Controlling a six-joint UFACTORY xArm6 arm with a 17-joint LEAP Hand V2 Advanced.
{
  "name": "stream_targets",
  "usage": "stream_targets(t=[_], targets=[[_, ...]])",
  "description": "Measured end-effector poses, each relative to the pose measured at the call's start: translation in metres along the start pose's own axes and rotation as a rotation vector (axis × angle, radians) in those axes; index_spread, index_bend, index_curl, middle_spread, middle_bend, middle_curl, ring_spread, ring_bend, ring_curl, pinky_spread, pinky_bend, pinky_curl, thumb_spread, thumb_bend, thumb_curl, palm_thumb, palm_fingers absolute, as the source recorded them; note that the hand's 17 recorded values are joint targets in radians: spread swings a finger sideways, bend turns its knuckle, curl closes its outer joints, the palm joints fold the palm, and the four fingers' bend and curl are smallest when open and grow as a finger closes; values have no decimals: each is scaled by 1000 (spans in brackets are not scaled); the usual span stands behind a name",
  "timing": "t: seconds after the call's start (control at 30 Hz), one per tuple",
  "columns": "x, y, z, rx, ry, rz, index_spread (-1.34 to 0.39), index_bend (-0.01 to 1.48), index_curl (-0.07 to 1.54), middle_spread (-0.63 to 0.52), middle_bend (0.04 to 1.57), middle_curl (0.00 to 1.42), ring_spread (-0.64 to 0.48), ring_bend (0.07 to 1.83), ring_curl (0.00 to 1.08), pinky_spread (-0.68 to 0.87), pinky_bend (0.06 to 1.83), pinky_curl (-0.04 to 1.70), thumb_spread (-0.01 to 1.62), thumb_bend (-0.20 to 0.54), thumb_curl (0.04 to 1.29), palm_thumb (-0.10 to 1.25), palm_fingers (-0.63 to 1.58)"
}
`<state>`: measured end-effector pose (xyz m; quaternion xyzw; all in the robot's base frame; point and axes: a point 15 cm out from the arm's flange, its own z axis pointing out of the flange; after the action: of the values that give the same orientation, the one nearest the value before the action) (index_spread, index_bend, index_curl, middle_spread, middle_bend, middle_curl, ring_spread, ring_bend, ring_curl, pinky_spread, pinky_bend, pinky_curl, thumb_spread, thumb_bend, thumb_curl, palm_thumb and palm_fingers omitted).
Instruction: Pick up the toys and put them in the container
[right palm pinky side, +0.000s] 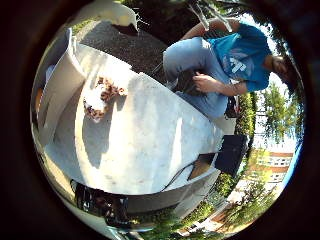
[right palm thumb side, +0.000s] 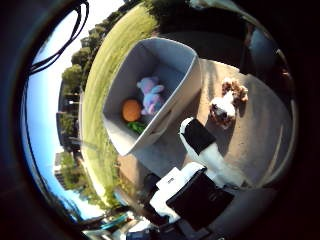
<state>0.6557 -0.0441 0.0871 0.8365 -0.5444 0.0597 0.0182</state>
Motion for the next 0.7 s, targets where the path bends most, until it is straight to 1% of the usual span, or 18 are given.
stream_targets(t=[0.07, 0.2, 0.3, 0.43, 0.53, 0.7], targets=[[10, 4, 19, -9, 22, -44, -205, 223, 230, 25, 186, 413, 265, 539, 305, 442, 541, 410, 1111, -43, 340, 471, 177], [11, 7, 52, -20, 40, -90, -204, 197, 248, 16, 184, 396, 258, 509, 297, 439, 518, 388, 1091, -41, 320, 437, 207], [7, 13, 78, -43, 36, -106, -191, 174, 253, 8, 181, 384, 258, 492, 292, 452, 533, 377, 1073, -39, 309, 415, 235], [-13, 10, 111, -45, 34, -144, -169, 151, 247, 8, 196, 380, 275, 499, 293, 479, 561, 370, 1049, -35, 304, 411, 265], [-27, 9, 128, -59, 46, -183, -153, 148, 243, 16, 194, 381, 283, 503, 296, 496, 584, 366, 1026, -32, 304, 424, 269], [-39, 6, 140, -56, 45, -201, -140, 151, 240, 35, 184, 374, 286, 499, 298, 509, 615, 360, 1010, -33, 302, 430, 242]])
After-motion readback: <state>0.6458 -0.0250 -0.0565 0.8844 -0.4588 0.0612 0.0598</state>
